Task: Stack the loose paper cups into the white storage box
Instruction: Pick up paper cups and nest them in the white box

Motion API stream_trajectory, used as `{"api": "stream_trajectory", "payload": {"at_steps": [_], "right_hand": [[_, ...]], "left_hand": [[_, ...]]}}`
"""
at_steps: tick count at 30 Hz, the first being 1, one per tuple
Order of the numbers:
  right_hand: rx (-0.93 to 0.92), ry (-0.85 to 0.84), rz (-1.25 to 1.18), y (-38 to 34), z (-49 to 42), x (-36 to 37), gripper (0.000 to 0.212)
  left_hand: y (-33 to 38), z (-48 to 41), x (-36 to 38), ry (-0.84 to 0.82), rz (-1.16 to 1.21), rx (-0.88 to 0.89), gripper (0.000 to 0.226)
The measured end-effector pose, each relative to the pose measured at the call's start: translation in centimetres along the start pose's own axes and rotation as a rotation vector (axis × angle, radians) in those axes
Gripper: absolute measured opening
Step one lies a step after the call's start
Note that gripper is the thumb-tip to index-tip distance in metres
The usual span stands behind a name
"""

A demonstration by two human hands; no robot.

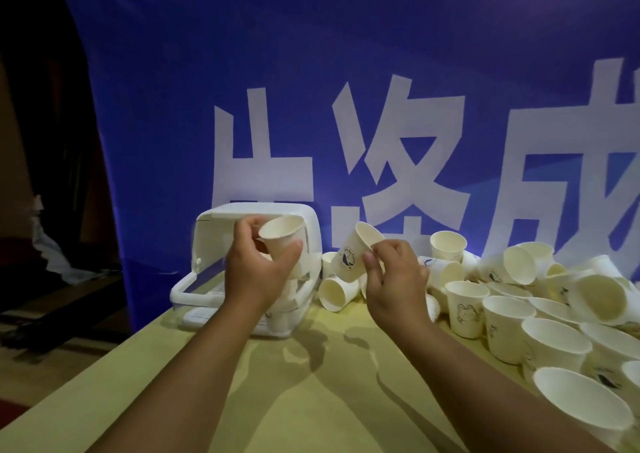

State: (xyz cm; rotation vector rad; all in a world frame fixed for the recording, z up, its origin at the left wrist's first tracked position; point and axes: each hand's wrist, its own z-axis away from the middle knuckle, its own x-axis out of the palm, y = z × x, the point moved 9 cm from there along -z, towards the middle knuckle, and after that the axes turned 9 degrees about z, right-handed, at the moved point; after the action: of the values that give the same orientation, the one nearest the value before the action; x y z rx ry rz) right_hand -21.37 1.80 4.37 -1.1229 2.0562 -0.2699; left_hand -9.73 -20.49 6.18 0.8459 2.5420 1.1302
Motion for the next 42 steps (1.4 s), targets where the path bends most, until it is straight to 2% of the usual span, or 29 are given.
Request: {"api": "stream_trajectory", "payload": {"at_steps": [6,9,11,15,18,23,28,34,37,42], "right_hand": [[-0.011,0.022,-0.112,-3.3,-3.3,3.7,0.018],[0.01,0.057,-0.175,-4.6,-4.6,4.5,0.013],[0.019,0.089,-0.214,-5.1,-5.3,4.8,0.009],[0.053,0.102,-0.282,-4.5,-5.5,6.1,0.015],[0.018,0.105,-0.312,-4.2,-5.7,6.7,0.007],[-0.023,0.146,-0.329,-4.5,-6.2,5.8,0.005],[-0.094,0.095,-0.306,-5.8,-5.9,6.2,0.013],[-0.084,0.088,-0.312,-5.7,-6.3,5.8,0.015],[-0.099,0.076,-0.318,-6.3,-6.1,5.7,0.013],[-0.188,-0.056,-0.307,-7.8,-5.4,6.7,0.003]], "left_hand": [[-1.9,-2.2,-2.4,0.171,0.131,0.009,0.057],[-3.3,-2.3,-2.9,0.203,0.142,0.017,0.058],[-4.2,-2.5,-2.6,0.171,0.108,0.009,0.059],[-5.7,-2.7,-1.4,0.048,0.04,-0.036,0.057],[-7.0,-2.8,-0.7,-0.039,-0.009,-0.089,0.059],[-7.7,-2.9,-0.4,-0.085,-0.066,-0.103,0.059],[-7.4,-2.7,0.6,-0.108,0.092,-0.134,0.062],[-8.1,-2.5,0.9,-0.119,0.051,-0.17,0.058],[-8.9,-2.1,1.3,-0.19,-0.064,-0.203,0.055],[-9.0,-1.4,1.0,-0.243,-0.087,-0.239,0.059]]}}
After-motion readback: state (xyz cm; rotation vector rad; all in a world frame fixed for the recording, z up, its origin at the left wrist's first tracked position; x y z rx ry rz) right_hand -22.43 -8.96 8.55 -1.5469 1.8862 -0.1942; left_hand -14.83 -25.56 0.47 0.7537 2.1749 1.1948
